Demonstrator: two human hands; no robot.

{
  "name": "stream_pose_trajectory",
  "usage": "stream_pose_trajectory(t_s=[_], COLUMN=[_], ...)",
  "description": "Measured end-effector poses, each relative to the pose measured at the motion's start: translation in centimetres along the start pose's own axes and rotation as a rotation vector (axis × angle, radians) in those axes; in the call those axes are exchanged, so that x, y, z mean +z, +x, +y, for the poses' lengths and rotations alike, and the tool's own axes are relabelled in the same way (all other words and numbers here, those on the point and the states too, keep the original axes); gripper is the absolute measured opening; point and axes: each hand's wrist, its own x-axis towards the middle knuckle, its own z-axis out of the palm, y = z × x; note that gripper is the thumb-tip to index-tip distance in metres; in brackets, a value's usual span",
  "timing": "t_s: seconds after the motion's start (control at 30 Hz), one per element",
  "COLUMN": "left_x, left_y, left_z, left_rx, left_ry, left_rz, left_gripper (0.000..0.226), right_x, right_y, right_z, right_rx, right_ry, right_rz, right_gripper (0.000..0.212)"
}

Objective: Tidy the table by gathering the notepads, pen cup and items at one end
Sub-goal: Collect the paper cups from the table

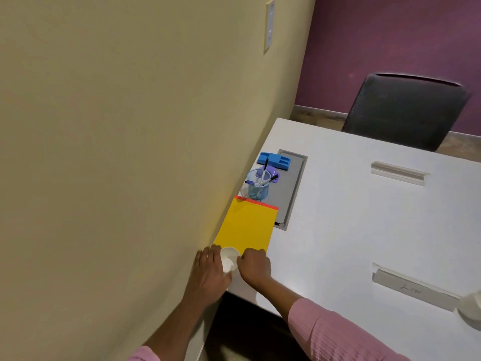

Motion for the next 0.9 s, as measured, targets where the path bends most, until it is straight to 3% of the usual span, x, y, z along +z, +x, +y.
stream_pose_trajectory(t_s=[0.17, 0.4, 0.67, 0.9], left_x=[-1.1, -2.4, -2.0, 0.4], left_y=[1.3, 3.2, 0.9, -8.9], left_z=[3.8, 14.0, 30.4, 49.4], left_rx=[0.088, 0.31, 0.686, 0.992], left_ry=[-0.039, -0.058, -0.111, -0.071], left_rz=[0.013, -0.041, -0.093, -0.114], left_gripper=[0.086, 0.092, 0.086, 0.082], right_x=[-4.0, -11.5, -18.3, -20.9], right_y=[-2.2, -7.7, -21.3, -38.8], right_z=[3.4, 12.0, 25.4, 38.7], right_rx=[0.137, 0.315, 0.525, 0.735], right_ry=[0.145, 0.338, 0.479, 0.574], right_rz=[0.058, 0.308, 0.611, 0.841], right_gripper=[0.033, 0.033, 0.04, 0.045])
